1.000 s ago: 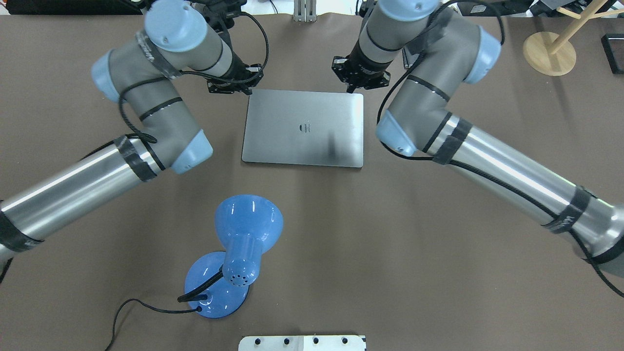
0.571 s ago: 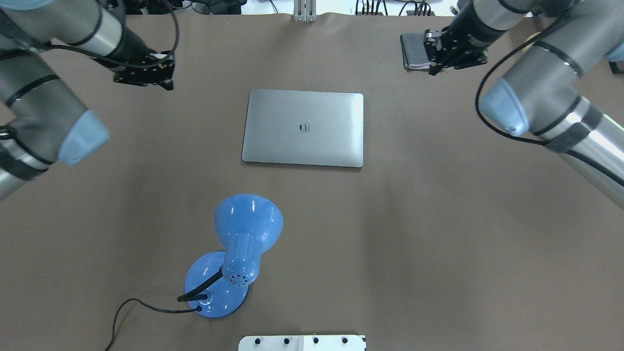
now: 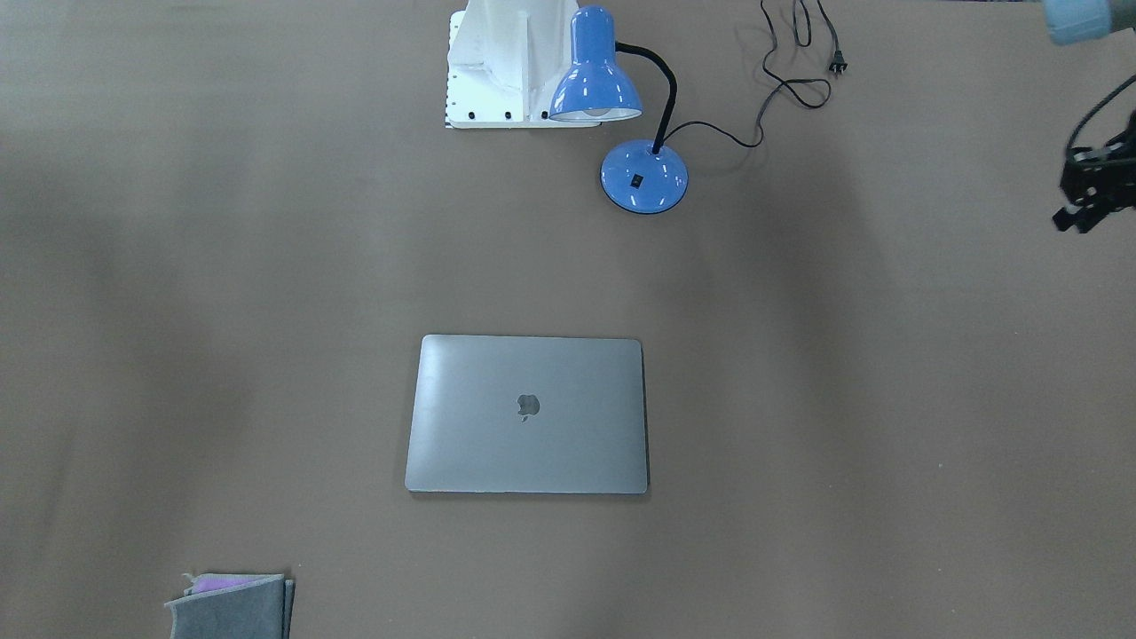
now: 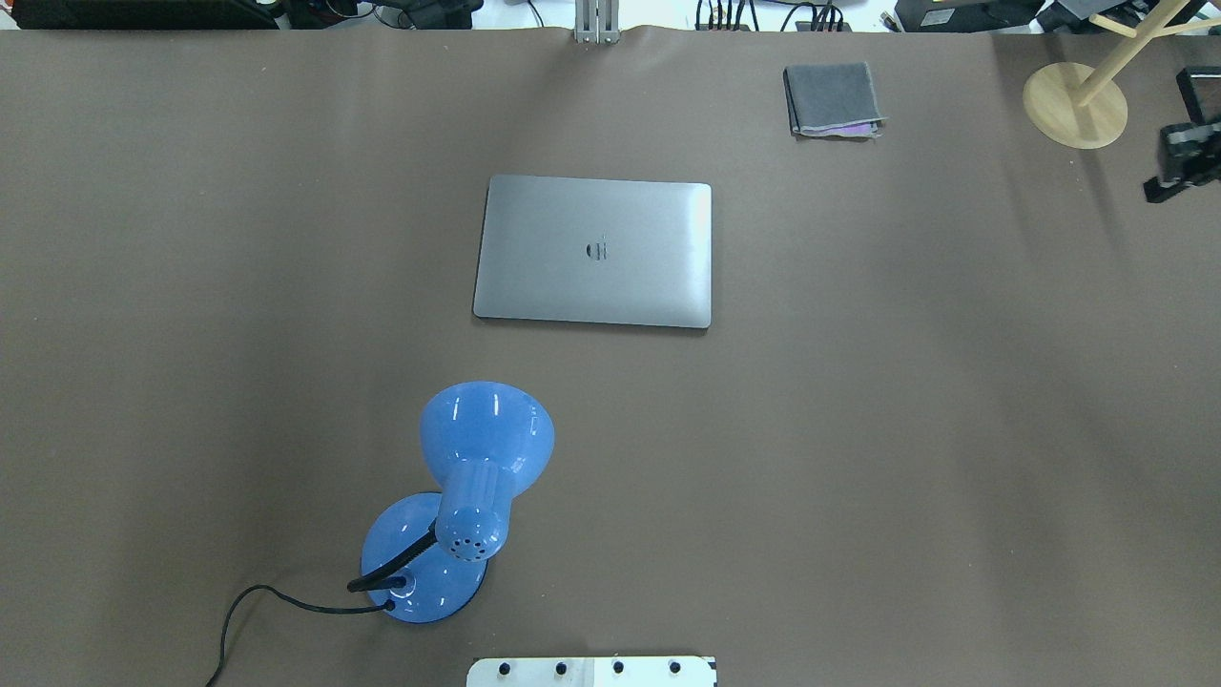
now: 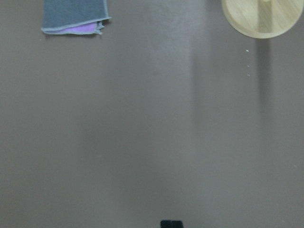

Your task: Close laptop

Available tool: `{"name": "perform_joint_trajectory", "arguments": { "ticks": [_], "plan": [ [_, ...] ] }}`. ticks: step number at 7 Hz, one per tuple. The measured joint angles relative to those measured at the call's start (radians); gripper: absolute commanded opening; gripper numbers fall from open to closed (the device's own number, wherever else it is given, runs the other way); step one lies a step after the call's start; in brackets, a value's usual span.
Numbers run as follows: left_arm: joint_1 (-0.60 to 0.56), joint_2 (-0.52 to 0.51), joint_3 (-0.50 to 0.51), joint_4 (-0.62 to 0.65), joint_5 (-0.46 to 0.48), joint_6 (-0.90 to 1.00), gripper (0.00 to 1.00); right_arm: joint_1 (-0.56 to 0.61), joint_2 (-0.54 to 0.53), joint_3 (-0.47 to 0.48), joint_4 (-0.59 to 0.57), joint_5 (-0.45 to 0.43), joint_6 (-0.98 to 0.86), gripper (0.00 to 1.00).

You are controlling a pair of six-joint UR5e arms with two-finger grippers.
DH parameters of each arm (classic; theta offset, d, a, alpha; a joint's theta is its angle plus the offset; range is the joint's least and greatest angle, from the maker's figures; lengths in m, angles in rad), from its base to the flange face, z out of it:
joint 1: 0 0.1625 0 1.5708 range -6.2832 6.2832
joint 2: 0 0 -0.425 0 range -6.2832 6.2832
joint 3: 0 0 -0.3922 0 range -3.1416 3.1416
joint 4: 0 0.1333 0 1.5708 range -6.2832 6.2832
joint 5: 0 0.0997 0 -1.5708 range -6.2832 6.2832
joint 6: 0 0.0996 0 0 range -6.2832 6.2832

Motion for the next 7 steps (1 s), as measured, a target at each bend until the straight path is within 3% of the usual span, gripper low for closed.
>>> {"name": "perform_joint_trajectory", "arguments": {
  "ticks": [1, 3, 7],
  "plan": [
    [-0.1, 0.06, 0.041, 0.004, -0.041, 0.165, 0.98, 0.055, -0.082, -0.008, -0.004, 0.001, -0.179, 1.0],
    [-0.157, 0.113, 0.095, 0.006, -0.053, 0.256, 0.98, 0.131, -0.186, -0.026, -0.006, 0.005, -0.422, 1.0],
    [-0.162, 0.132, 0.113, 0.008, 0.053, 0.267, 0.98, 0.153, -0.236, -0.049, -0.004, 0.006, -0.512, 1.0]
  ]
}}
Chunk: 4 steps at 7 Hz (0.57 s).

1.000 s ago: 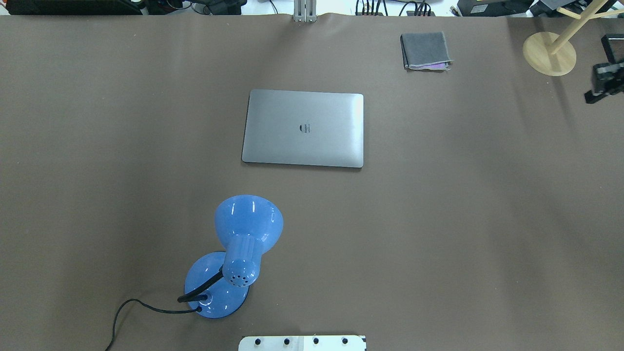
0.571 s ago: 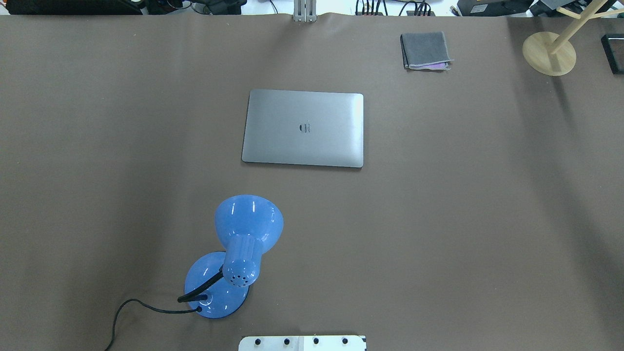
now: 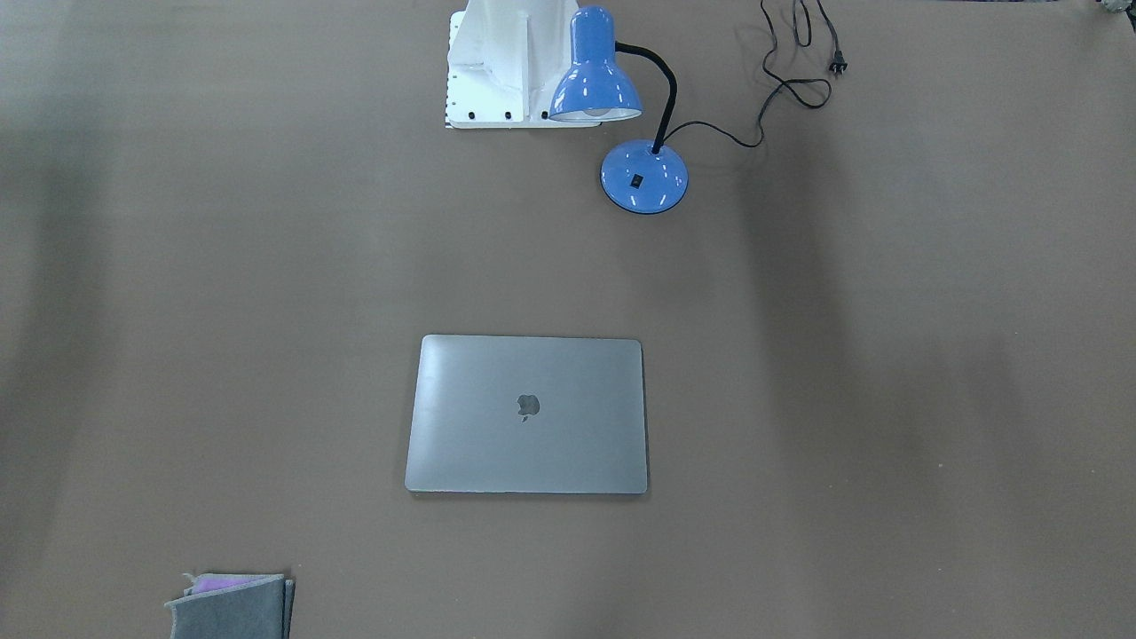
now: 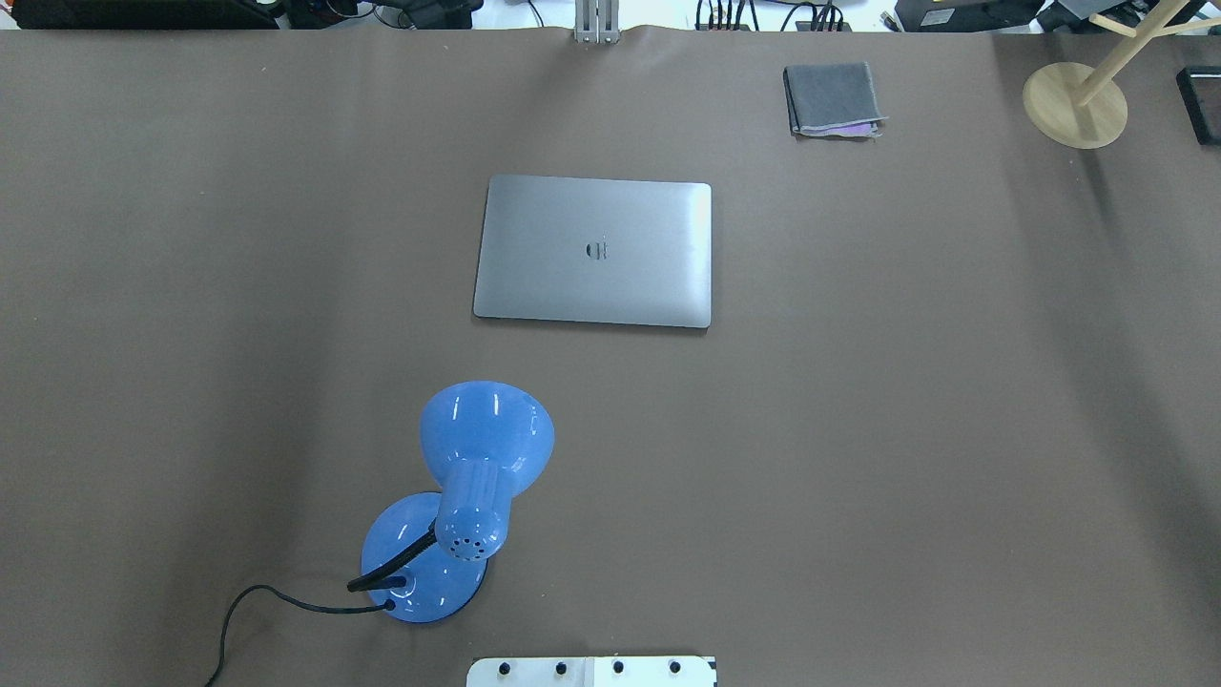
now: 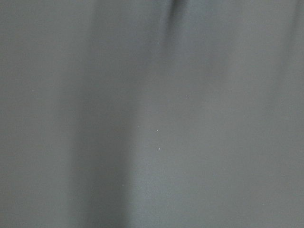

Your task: Close laptop

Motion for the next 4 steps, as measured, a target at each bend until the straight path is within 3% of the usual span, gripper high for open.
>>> {"name": "perform_joint_trajectory", "arguments": {
  "ticks": [4],
  "plan": [
    [-0.001, -0.033, -0.046, 0.152, 0.002, 0.0, 0.98, 0.0, 0.013, -0.024, 0.004, 0.0, 0.0, 1.0]
  ]
}}
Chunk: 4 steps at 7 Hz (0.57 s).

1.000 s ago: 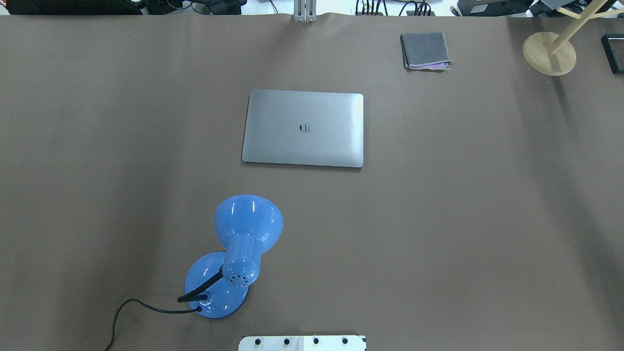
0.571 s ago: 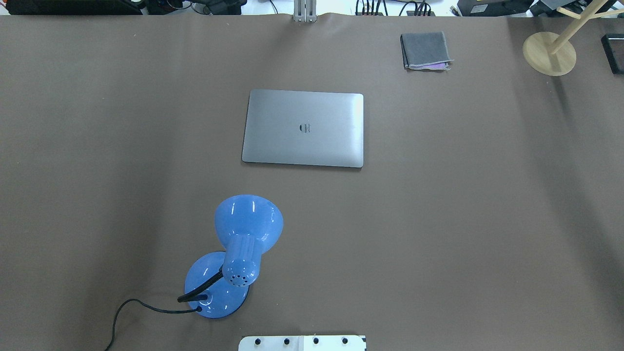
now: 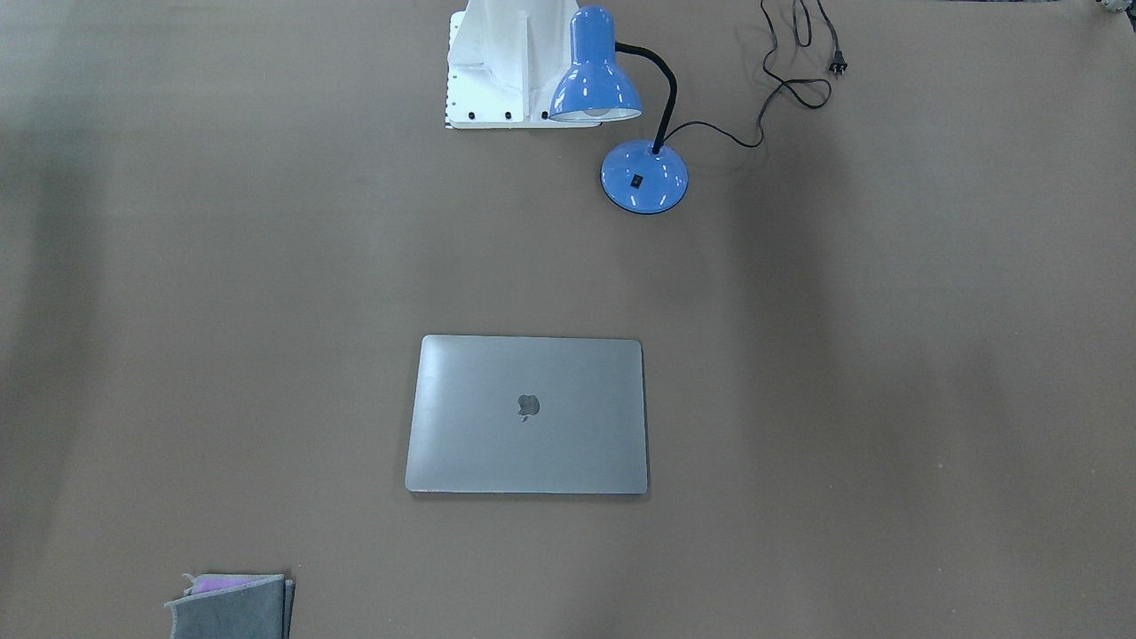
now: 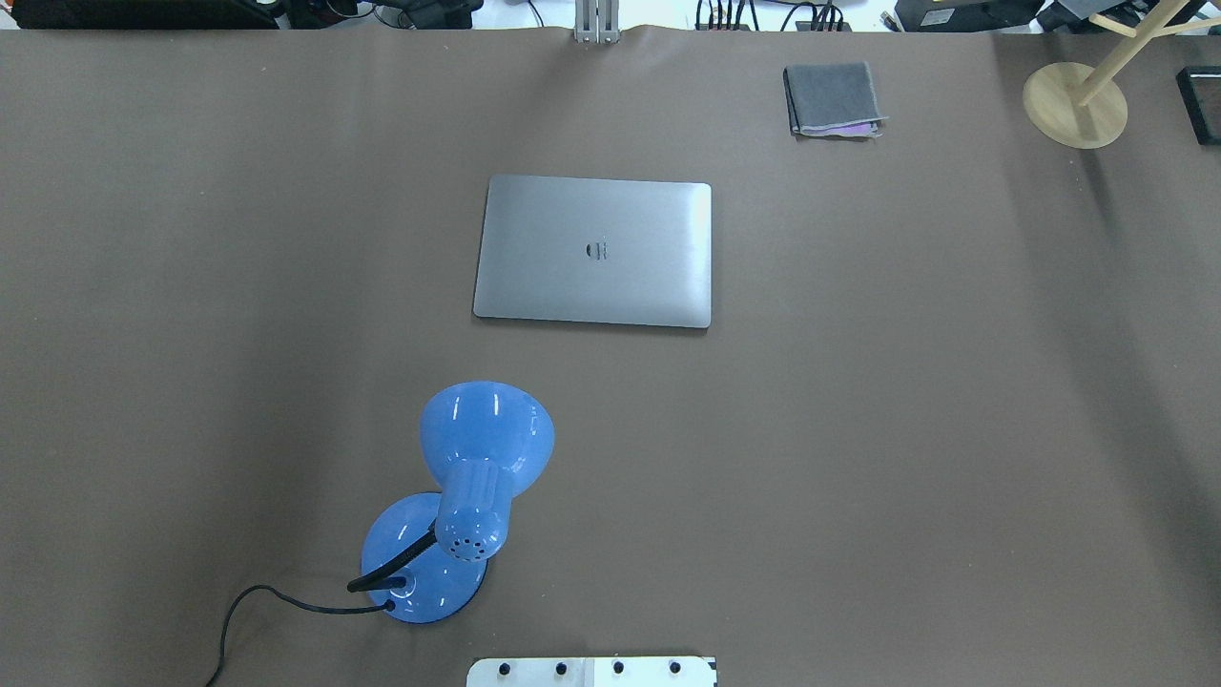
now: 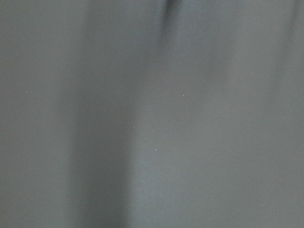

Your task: Close laptop

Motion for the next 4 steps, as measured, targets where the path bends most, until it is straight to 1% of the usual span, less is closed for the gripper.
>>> {"name": "perform_joint_trajectory", "arguments": {
  "ticks": [2, 4],
  "plan": [
    [-0.001, 0.004, 0.005, 0.006, -0.002, 0.001, 0.98, 0.0, 0.003, -0.001, 0.0, 0.0, 0.001, 1.0],
    [-0.001, 0.0, 0.004, 0.006, -0.001, 0.0, 0.98, -0.003, 0.028, -0.009, -0.002, -0.002, 0.007, 1.0]
  ]
}}
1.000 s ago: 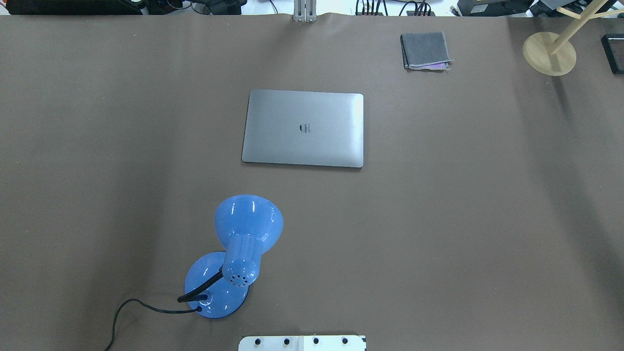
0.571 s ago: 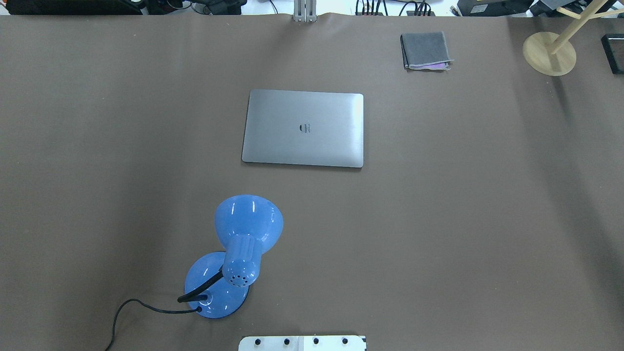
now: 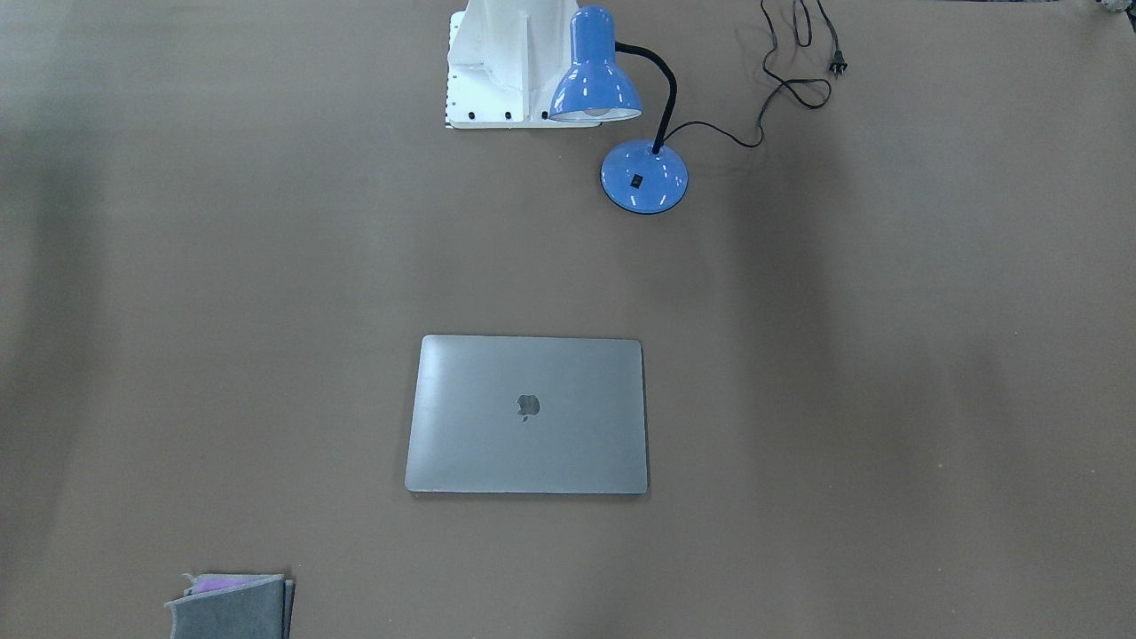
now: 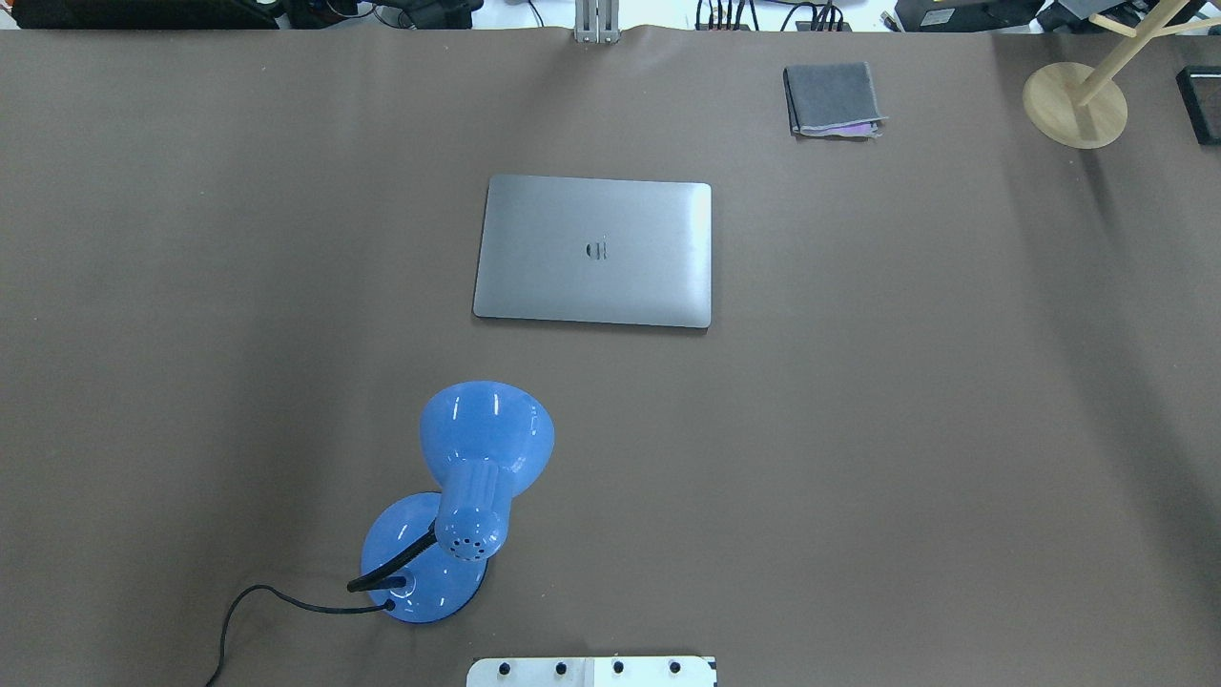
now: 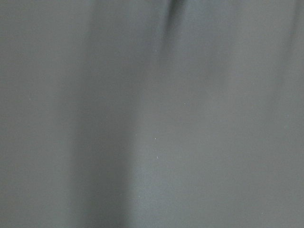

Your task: Close laptop

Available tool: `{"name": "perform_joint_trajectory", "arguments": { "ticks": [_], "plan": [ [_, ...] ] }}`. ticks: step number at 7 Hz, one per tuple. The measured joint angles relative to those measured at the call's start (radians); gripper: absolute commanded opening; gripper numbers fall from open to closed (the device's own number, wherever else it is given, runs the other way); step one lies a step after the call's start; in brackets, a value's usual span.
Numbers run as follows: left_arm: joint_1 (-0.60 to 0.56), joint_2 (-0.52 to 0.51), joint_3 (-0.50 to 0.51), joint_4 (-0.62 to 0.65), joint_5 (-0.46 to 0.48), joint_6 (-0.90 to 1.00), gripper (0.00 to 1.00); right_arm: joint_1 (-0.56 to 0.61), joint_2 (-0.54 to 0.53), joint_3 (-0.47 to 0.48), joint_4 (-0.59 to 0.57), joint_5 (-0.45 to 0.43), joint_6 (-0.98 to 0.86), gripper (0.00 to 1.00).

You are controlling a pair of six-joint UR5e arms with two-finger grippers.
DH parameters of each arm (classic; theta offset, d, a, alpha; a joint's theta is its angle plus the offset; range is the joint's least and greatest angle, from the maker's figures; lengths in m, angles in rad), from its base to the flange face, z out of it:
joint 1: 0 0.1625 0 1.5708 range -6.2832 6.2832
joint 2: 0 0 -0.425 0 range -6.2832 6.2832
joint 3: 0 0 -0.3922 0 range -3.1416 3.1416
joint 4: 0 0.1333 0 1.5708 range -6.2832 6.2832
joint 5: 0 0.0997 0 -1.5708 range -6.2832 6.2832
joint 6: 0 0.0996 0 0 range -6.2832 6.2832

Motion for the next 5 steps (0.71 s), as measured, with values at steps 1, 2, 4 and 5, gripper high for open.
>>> {"name": "perform_joint_trajectory", "arguments": {
  "ticks": [1, 2, 4, 5],
  "plan": [
    [0.0, -0.002, 0.001, 0.0, 0.002, -0.001, 0.98, 0.0, 0.014, -0.008, -0.001, 0.001, 0.003, 1.0],
    [0.0, -0.002, 0.003, 0.0, 0.004, -0.004, 0.98, 0.001, 0.02, -0.01, -0.002, 0.001, 0.004, 1.0],
    [-0.008, 0.0, -0.002, 0.001, 0.002, -0.006, 0.98, 0.003, 0.029, -0.012, -0.004, -0.001, 0.006, 1.0],
    [-0.02, -0.001, -0.004, 0.001, 0.001, -0.006, 0.98, 0.003, 0.033, -0.008, -0.004, 0.001, 0.007, 1.0]
  ]
}}
